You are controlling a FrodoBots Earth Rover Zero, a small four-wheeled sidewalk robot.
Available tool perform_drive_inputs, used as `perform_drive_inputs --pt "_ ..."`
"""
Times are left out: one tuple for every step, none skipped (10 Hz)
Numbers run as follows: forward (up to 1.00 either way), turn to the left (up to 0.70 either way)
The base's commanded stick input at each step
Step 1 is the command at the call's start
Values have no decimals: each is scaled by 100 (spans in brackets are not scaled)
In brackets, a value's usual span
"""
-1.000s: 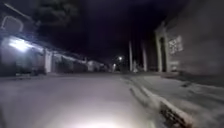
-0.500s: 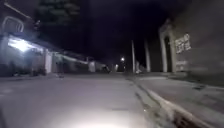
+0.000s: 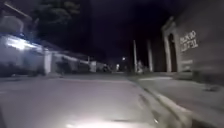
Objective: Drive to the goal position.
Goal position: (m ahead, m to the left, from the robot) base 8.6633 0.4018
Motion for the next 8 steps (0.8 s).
perform_drive_inputs --pt "70 -35" --pt "70 -35" --pt "70 -35" --pt "70 -35" --pt "70 -35" --pt "70 -33" --pt "70 0" --pt "70 0"
